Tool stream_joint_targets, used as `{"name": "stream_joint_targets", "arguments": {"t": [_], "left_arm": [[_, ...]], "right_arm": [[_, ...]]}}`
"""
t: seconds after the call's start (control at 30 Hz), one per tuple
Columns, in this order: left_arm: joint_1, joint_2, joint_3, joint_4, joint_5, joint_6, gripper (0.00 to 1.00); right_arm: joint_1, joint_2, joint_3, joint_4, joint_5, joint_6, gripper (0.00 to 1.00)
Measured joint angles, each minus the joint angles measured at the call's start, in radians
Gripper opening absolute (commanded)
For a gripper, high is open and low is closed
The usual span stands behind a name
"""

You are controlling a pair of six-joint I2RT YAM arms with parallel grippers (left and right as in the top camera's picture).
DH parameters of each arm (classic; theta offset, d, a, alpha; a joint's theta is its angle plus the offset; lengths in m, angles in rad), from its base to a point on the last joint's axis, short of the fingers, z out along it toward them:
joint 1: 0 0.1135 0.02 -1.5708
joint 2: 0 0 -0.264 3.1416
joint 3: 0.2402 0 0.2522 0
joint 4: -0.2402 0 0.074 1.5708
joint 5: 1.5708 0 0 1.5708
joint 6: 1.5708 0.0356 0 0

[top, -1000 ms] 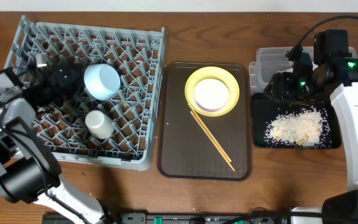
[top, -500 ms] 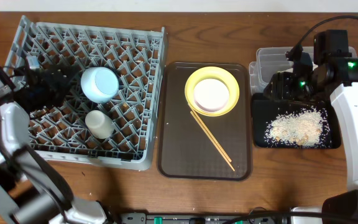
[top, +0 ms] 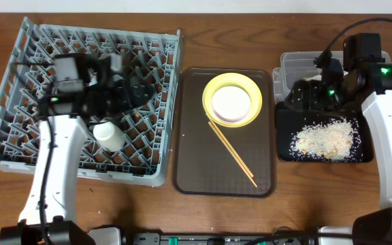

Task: Sort waste into correct bins and load items into the dishwasher
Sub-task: 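Reach the left gripper to the pink bowl on the yellow plate and grasp it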

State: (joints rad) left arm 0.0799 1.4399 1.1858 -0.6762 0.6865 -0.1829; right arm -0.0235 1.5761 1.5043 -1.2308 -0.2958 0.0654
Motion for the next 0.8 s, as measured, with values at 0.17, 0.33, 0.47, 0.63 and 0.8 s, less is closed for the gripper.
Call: {"name": "stream_joint_targets", "arguments": {"t": [0.17, 0.33, 0.47, 0.63, 0.8], "left_arm": [[-0.201, 0.0, 0.0, 0.006, -0.174, -0.004, 0.91], [-0.399, 0.012, 0.042, 0.003, -0.351, -0.004, 0.91], [-0.515, 0.043, 0.11, 0.087, -0.486, -0.003, 0.95], [-0.629, 0.12, 0.126, 0.244, -0.578, 0.044, 0.95], [-0.711, 0.249, 0.126, 0.339, -0.607, 0.08, 0.95]], "right_arm": [[-0.006, 0.0, 0.0, 0.0, 0.059, 0.022, 0.99], [-0.046, 0.0, 0.0, 0.002, 0.066, 0.032, 0.99], [-0.071, 0.0, 0.0, 0.002, 0.067, 0.035, 0.99], [-0.118, 0.0, 0.0, -0.002, 0.09, 0.077, 0.99], [-0.17, 0.0, 0.0, -0.012, 0.121, 0.114, 0.99]]}}
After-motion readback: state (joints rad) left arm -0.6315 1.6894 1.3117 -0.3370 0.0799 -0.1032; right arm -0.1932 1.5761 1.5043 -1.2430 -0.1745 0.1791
